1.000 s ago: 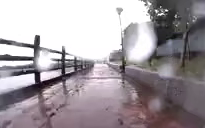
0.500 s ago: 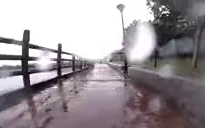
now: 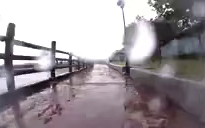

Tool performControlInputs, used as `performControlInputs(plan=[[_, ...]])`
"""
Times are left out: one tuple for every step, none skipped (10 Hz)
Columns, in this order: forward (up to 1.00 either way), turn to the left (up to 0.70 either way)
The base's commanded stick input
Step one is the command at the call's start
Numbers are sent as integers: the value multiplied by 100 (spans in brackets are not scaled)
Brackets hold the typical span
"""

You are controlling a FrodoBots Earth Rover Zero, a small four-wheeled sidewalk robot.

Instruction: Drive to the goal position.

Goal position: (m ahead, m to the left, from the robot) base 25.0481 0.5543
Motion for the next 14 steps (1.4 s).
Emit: performControlInputs(plan=[[100,0],[100,0],[100,0],[100,0],[100,0],[100,0],[100,0],[100,0],[100,0],[100,0],[100,0],[100,0],[100,0],[100,0]])
